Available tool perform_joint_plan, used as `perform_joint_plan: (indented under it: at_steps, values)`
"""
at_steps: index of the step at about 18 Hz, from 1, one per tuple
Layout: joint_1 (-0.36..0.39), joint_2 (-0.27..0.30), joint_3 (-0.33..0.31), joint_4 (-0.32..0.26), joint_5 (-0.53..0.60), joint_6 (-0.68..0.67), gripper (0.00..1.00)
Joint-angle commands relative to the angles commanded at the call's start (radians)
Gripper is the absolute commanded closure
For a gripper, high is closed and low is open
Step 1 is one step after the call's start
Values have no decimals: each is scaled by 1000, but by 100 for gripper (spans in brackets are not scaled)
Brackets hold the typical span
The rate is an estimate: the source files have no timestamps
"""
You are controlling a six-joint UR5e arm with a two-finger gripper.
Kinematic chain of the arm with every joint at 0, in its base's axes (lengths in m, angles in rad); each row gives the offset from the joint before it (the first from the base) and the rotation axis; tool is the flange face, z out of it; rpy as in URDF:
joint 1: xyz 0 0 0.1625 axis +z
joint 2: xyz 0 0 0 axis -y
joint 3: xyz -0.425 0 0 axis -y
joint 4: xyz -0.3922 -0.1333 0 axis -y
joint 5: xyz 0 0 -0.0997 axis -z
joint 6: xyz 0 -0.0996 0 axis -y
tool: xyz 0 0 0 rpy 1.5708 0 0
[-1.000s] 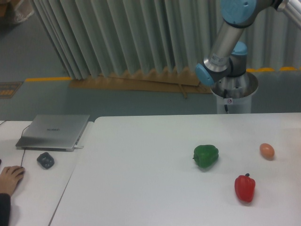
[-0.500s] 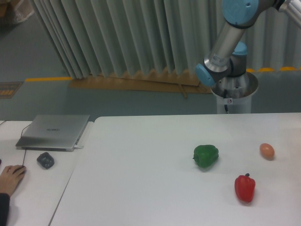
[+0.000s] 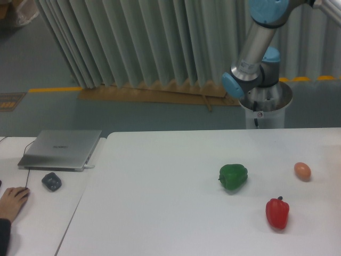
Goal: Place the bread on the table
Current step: 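Lower the gripper holding the bread toward the table beside the orange egg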
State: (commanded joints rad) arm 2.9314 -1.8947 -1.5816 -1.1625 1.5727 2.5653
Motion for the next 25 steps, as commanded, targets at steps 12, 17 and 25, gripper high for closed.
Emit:
perform_joint_plan:
  at_steps: [12, 17, 25]
  values:
    - [-324, 158, -84, -22, -136, -785, 100]
    - [-523, 152, -170, 9, 188, -853, 100]
    - [-632, 149, -180, -49, 267, -947, 12]
